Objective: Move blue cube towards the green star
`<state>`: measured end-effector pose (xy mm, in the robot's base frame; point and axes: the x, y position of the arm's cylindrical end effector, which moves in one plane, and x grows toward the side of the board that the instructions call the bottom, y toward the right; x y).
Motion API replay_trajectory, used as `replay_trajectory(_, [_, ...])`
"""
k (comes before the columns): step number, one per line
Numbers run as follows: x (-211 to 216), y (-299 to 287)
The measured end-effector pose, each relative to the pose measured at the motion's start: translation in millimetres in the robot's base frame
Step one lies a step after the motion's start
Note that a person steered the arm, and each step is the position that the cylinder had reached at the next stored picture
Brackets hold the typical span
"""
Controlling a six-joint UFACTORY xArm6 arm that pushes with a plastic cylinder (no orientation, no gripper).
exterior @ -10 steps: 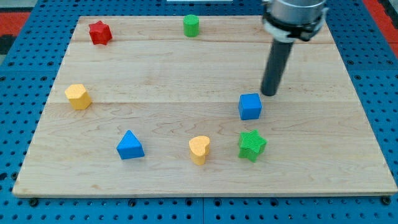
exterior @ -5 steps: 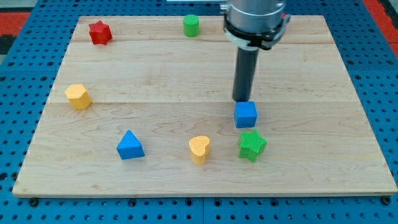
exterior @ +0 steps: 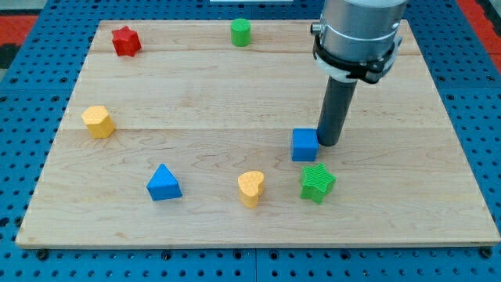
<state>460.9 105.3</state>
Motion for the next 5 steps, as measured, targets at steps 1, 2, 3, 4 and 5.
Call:
replay_trajectory(1, [-4,-18])
replay_trajectory(2, [-4,-30])
replay_trajectory(3, [-4,-49])
replay_trajectory(4, [-24,-57])
replay_trajectory(5, [-18,-115])
